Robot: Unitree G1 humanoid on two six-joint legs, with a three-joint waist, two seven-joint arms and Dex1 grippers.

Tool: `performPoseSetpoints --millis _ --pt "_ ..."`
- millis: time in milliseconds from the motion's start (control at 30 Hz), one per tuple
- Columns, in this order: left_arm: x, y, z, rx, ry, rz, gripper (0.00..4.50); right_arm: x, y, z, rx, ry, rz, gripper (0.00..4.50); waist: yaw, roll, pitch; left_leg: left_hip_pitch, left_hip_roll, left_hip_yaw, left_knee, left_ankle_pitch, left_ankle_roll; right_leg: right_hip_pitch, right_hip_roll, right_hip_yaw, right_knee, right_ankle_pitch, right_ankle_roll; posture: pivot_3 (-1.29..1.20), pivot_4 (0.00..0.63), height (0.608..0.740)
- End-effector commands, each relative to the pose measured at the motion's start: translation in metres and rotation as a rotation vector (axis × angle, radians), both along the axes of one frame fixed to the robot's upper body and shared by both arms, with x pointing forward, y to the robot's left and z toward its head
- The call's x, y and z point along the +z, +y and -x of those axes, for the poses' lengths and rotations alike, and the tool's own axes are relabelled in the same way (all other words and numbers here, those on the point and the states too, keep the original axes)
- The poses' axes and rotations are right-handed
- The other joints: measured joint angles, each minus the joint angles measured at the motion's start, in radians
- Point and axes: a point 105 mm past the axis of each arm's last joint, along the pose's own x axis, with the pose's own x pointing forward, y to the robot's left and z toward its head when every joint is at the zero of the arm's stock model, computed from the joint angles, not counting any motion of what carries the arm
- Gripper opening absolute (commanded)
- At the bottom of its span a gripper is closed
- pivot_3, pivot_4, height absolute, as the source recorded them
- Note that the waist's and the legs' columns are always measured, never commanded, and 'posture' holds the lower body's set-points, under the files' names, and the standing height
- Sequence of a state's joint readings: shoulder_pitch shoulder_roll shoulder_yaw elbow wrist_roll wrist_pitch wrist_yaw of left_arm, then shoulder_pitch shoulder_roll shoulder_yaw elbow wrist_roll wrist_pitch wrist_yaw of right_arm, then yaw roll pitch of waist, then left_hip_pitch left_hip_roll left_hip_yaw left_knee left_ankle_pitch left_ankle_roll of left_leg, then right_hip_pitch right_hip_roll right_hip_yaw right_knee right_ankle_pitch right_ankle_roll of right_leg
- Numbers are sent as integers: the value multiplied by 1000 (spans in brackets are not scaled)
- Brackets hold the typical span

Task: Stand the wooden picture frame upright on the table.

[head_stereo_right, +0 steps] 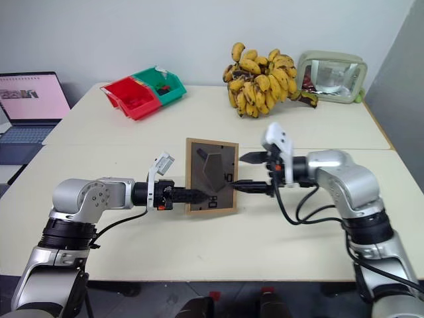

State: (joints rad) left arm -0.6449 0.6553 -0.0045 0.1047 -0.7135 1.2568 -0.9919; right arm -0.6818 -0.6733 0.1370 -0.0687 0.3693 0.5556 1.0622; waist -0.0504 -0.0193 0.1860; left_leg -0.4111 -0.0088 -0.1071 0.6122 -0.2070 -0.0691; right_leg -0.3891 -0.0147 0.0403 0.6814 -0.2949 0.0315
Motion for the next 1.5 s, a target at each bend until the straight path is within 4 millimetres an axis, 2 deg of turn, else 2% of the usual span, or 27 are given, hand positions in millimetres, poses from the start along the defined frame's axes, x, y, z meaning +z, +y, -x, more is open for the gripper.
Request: performPoseSetpoints --millis 33,133,267,367,500,867,967,1333,1500 --pt "27 -2 10 -33 -5 95 1304 2 -24 -23 -61 -528 230 4472 -1 0 0 0 0 0 0 0 0 0 0 0 0 0 0 0 150 740" --pt "31 -4 15 -40 43 136 1304 -4 -27 -28 20 -966 395 4472 -6 0 0 1 1 1 1 0 0 0 1 1 1 0 0 0 150 740" --pt "41 -11 22 -69 109 208 1304 0 -8 -27 143 -1302 401 4472 -18 0 0 2 1 3 1 2 -4 -1 2 3 3 0 0 0 150 740" --pt "48 -15 20 -71 145 271 1304 7 7 -31 169 -1425 356 4472 -23 -1 0 2 1 1 1 3 -6 -1 4 2 3 0 0 0 150 740" --pt "46 -19 23 -85 176 292 1304 20 24 -33 195 -1555 298 4472 -23 -1 0 3 2 1 1 5 -8 0 3 3 4 0 0 0 150 740" --pt "51 -27 34 -146 221 334 1304 20 51 -20 359 -1689 192 4472 -22 -1 0 3 1 1 1 5 -8 -1 2 4 6 0 -1 0 150 740" --pt "50 -27 34 -142 226 329 1304 25 49 -17 369 -1694 161 4003 -22 -1 0 3 1 1 1 5 -8 -1 2 4 7 0 -1 0 150 740" --pt "47 -25 38 -135 240 321 1304 33 44 -11 393 -1720 126 1562 -22 -1 0 4 0 1 1 5 -8 0 2 4 8 0 -1 0 150 740" --pt "44 -25 35 -113 237 303 1304 36 40 -10 385 -1723 117 1472 -23 -1 0 5 0 2 2 5 -8 0 2 4 9 0 -1 0 150 740"
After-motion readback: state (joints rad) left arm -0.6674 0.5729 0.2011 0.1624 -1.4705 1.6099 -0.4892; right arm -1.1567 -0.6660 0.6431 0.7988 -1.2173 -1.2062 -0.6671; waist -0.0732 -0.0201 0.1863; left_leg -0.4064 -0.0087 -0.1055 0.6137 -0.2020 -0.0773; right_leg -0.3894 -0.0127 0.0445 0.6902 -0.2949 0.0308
